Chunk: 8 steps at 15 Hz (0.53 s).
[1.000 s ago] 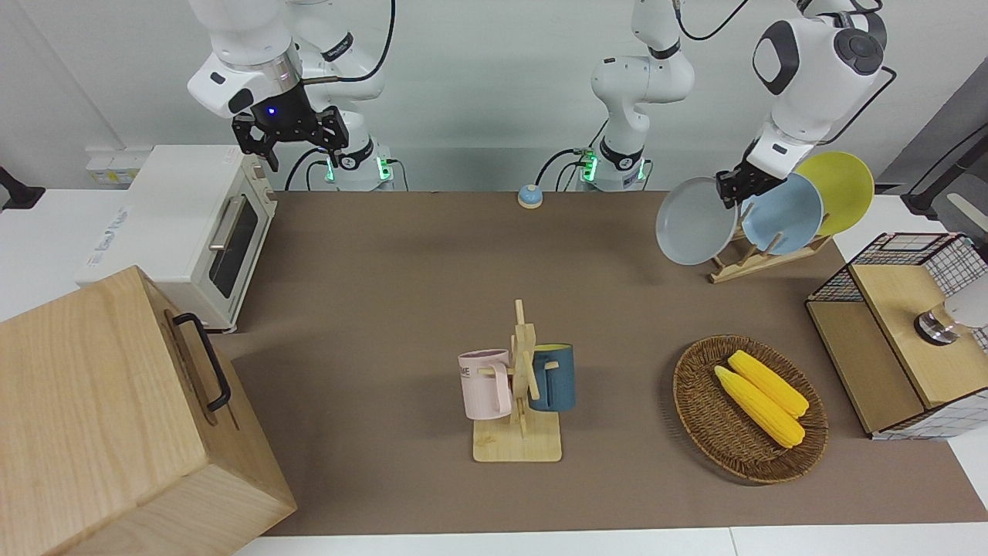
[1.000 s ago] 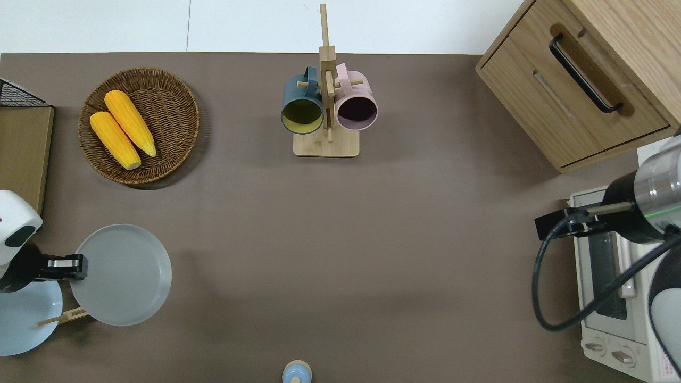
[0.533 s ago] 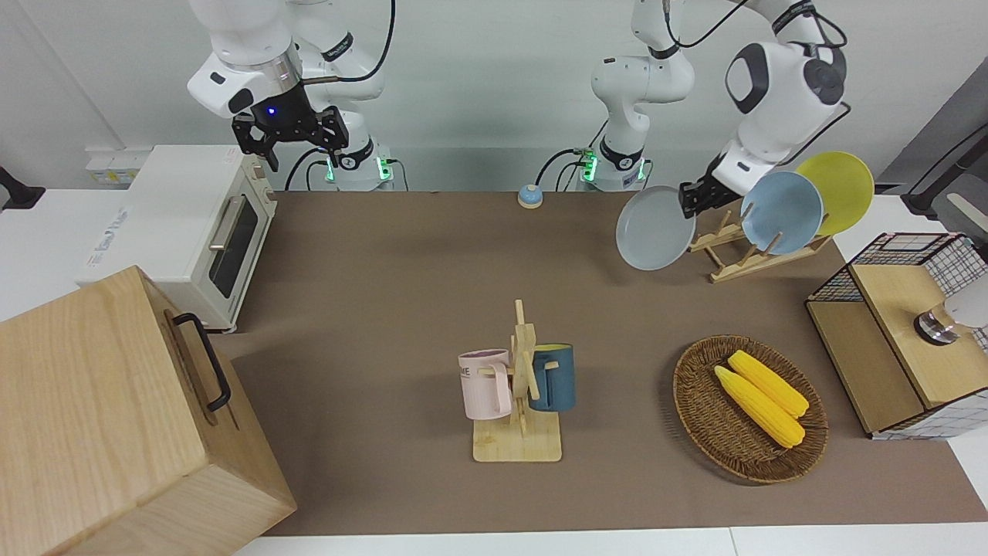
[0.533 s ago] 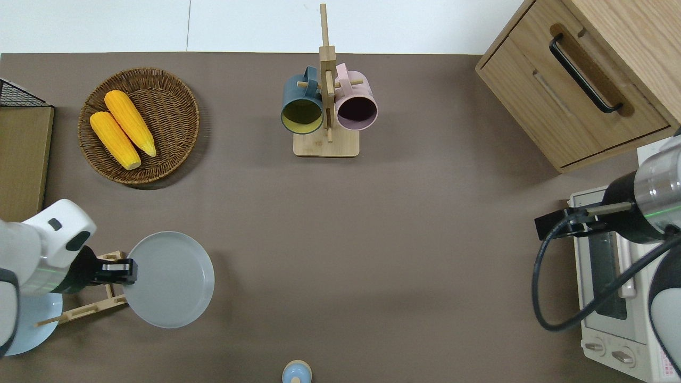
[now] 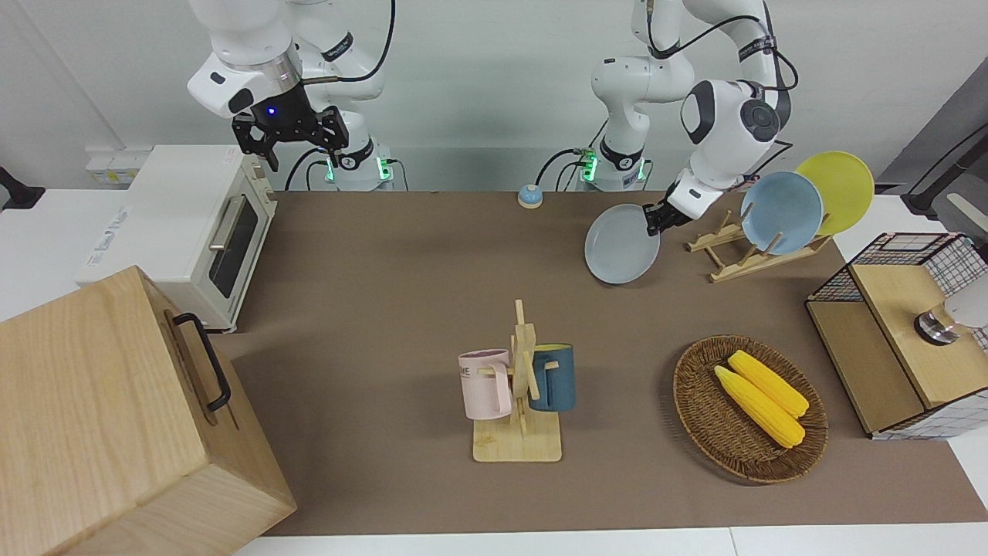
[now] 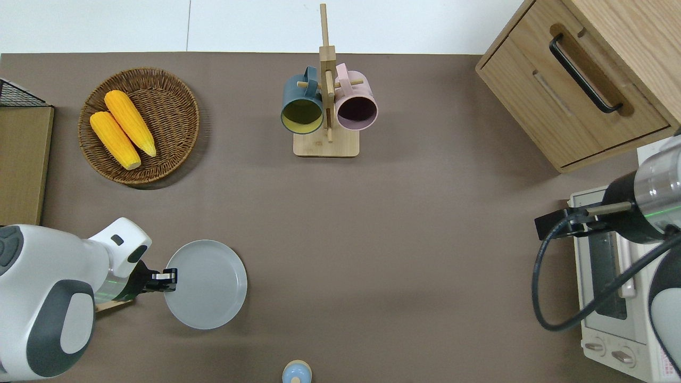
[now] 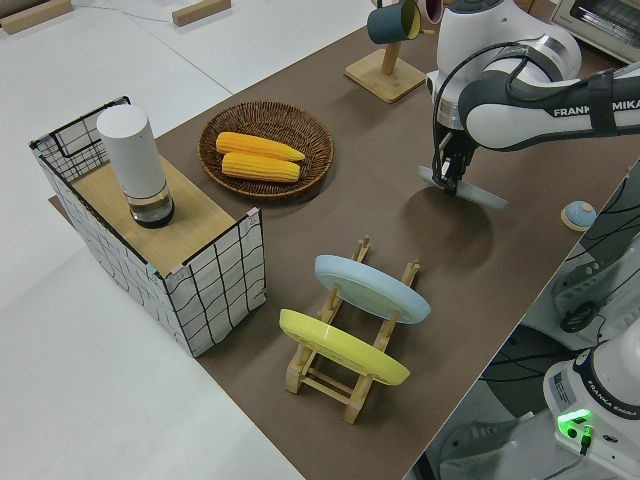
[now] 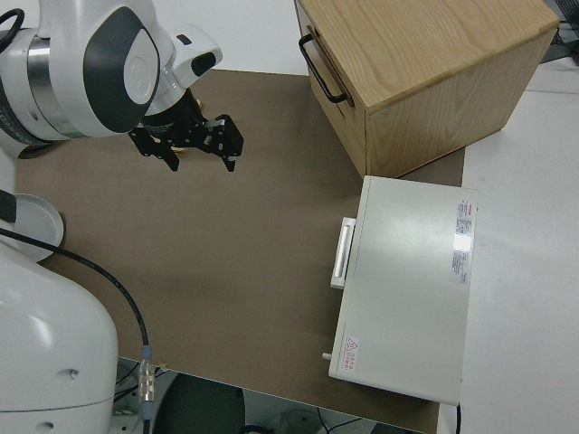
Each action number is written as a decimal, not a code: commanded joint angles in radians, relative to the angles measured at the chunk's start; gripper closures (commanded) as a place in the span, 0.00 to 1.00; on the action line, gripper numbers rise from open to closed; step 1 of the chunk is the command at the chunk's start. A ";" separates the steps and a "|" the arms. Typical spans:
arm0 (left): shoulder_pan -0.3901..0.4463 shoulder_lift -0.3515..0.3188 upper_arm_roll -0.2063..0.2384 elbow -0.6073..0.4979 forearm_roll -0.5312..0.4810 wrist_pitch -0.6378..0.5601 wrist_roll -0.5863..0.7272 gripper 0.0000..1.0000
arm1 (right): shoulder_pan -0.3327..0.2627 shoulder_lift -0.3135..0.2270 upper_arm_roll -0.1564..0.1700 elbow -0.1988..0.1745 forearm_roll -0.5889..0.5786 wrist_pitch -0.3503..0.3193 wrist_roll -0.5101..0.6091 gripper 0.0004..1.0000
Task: Pick gray plate from low plate rack and place it on table with left arm
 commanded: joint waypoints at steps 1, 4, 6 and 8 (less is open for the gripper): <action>0.016 -0.013 -0.010 -0.010 0.004 0.015 -0.008 0.01 | -0.015 -0.005 0.007 0.006 0.004 -0.015 -0.003 0.01; 0.020 -0.022 -0.010 0.030 0.075 0.009 -0.011 0.01 | -0.015 -0.005 0.007 0.006 0.004 -0.015 -0.003 0.01; 0.019 -0.022 -0.010 0.077 0.110 0.003 -0.014 0.00 | -0.015 -0.005 0.007 0.006 0.004 -0.015 -0.003 0.01; 0.020 -0.022 0.001 0.145 0.110 -0.037 -0.014 0.00 | -0.015 -0.005 0.007 0.006 0.004 -0.015 -0.003 0.01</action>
